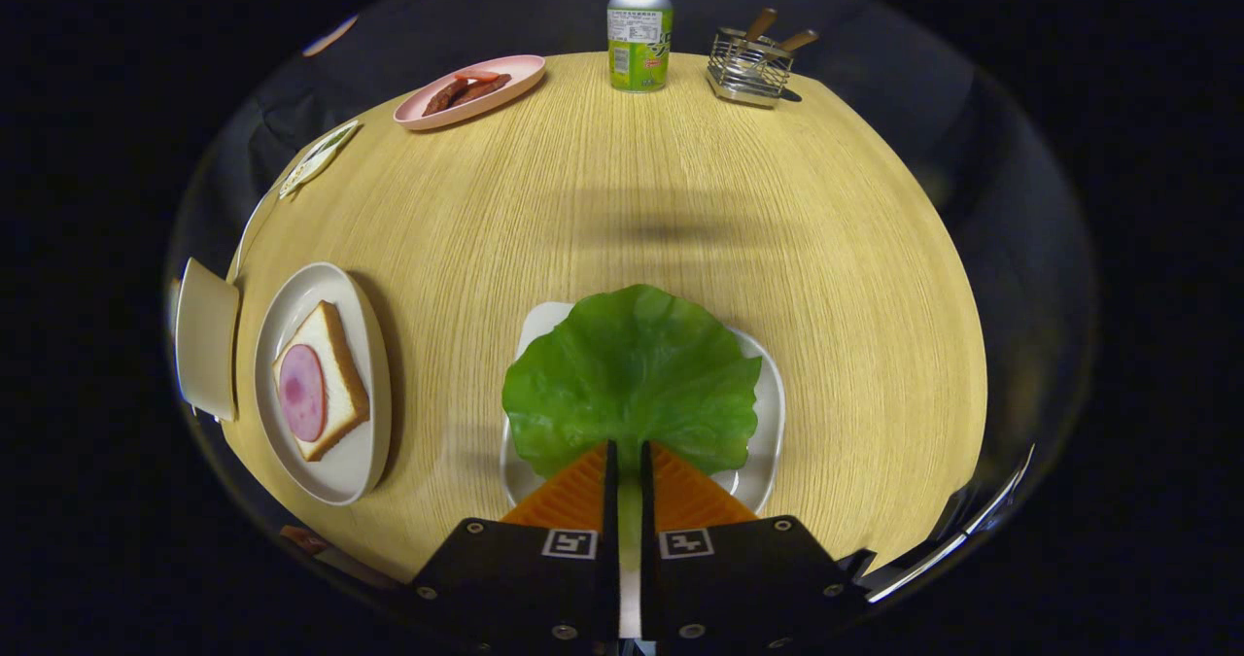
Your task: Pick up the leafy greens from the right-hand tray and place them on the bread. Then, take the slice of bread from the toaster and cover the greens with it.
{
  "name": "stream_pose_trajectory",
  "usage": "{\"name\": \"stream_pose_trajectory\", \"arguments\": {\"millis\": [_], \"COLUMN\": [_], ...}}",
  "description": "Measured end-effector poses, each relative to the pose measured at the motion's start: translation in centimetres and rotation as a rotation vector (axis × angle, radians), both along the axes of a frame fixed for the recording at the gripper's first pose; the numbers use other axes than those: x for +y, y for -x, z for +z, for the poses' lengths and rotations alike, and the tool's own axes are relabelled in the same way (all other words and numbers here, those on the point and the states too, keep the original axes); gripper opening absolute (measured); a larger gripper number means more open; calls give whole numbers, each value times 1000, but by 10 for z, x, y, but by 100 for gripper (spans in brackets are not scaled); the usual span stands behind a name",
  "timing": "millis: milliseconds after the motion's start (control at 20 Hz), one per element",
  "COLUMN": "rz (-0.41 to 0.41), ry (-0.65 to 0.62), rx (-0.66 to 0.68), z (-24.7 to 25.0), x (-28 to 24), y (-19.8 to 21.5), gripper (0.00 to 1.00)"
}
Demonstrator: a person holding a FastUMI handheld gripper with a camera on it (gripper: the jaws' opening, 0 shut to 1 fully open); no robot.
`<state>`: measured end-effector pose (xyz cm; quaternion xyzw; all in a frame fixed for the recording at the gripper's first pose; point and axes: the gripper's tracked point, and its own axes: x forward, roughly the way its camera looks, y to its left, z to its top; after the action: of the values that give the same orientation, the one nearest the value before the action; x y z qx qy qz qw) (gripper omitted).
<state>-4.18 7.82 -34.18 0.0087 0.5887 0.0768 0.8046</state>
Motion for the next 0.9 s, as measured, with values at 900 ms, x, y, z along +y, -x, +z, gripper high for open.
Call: {"name": "stream_pose_trajectory", "arguments": {"millis": [900], "rz": [-46], "ry": [-134], "rx": [-135], "z": [70], "x": [10], "y": [9], "gripper": [1]}}
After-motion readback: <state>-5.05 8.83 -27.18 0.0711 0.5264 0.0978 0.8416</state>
